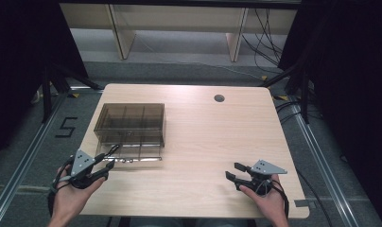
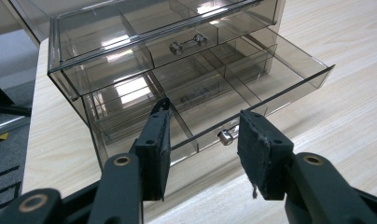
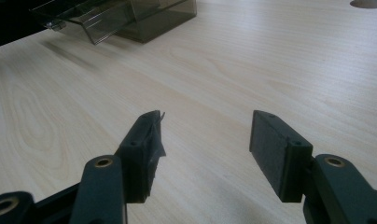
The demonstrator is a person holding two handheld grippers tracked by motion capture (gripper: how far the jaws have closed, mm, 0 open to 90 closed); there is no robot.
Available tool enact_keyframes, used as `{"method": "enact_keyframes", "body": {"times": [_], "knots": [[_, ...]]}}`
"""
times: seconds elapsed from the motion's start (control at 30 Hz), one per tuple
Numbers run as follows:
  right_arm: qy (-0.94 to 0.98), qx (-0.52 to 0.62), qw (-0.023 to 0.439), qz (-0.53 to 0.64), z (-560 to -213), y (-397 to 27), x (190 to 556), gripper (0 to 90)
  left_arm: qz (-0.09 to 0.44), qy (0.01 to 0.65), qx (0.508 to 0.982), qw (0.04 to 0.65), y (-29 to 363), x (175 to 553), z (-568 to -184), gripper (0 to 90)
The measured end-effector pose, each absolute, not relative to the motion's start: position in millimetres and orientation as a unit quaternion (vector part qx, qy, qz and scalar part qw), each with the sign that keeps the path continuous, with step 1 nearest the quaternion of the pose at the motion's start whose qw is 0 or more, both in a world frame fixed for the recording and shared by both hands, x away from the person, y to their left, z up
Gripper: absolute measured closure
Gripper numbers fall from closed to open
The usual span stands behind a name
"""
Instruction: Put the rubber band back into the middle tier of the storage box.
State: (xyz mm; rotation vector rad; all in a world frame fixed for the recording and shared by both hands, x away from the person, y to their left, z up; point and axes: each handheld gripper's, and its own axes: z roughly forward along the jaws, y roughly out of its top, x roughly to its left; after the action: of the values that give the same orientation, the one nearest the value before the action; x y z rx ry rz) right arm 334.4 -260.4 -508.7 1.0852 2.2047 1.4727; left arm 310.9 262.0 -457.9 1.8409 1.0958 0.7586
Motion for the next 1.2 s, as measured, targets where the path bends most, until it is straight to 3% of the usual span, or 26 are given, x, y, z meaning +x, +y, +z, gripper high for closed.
{"method": "enact_keyframes", "body": {"times": [0.9, 1.2], "knots": [[0.762, 0.363, 0.148, 0.515, -509.9, -259.7, 335.7, 44.4, 0.306, 0.460, 0.699, 0.455, 259.0, 284.6, -517.5, 50.8], [0.761, 0.370, 0.137, 0.515, -509.9, -259.0, 335.1, 44.5, 0.317, 0.457, 0.687, 0.467, 260.9, 283.2, -519.0, 50.6]]}}
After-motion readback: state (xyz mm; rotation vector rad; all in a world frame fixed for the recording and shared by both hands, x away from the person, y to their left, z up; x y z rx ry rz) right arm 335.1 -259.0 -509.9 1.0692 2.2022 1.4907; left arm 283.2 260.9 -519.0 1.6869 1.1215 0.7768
